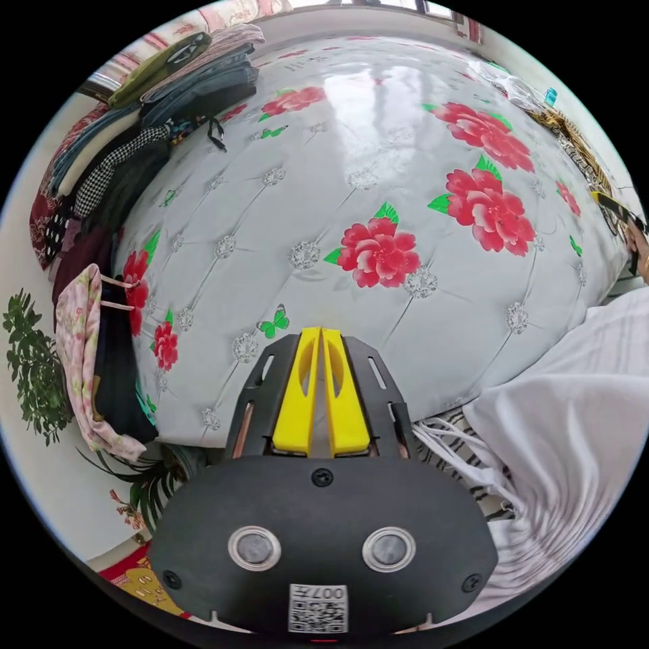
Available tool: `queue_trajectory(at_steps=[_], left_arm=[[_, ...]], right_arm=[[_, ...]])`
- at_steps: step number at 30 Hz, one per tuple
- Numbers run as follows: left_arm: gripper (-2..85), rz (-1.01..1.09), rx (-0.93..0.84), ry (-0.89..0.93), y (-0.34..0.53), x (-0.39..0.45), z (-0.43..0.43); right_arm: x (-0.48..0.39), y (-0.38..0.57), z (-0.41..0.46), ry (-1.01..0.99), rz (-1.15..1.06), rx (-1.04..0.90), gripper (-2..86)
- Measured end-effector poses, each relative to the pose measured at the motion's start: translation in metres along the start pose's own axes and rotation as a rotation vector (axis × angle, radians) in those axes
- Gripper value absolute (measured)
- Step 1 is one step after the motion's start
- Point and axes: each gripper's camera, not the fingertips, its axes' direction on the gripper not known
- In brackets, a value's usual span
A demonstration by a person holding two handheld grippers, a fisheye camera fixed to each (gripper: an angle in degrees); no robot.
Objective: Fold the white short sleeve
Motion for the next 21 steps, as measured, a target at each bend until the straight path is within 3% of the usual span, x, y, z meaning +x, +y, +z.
queue_trajectory(at_steps=[8,16,21], left_arm=[[-1.0,-0.162,-0.138,-0.137,-0.03,0.019,0.001],[-1.0,-0.514,-0.126,0.21,-0.006,0.004,-0.018],[-1.0,-0.501,-0.225,0.155,0.014,0.01,-0.018]], right_arm=[[0.089,-0.042,0.012,-0.044,0.042,0.119,7.2],[0.179,-0.193,0.038,-0.005,0.11,0.273,8.5],[0.229,-0.283,0.111,0.029,0.185,0.201,5.8]])
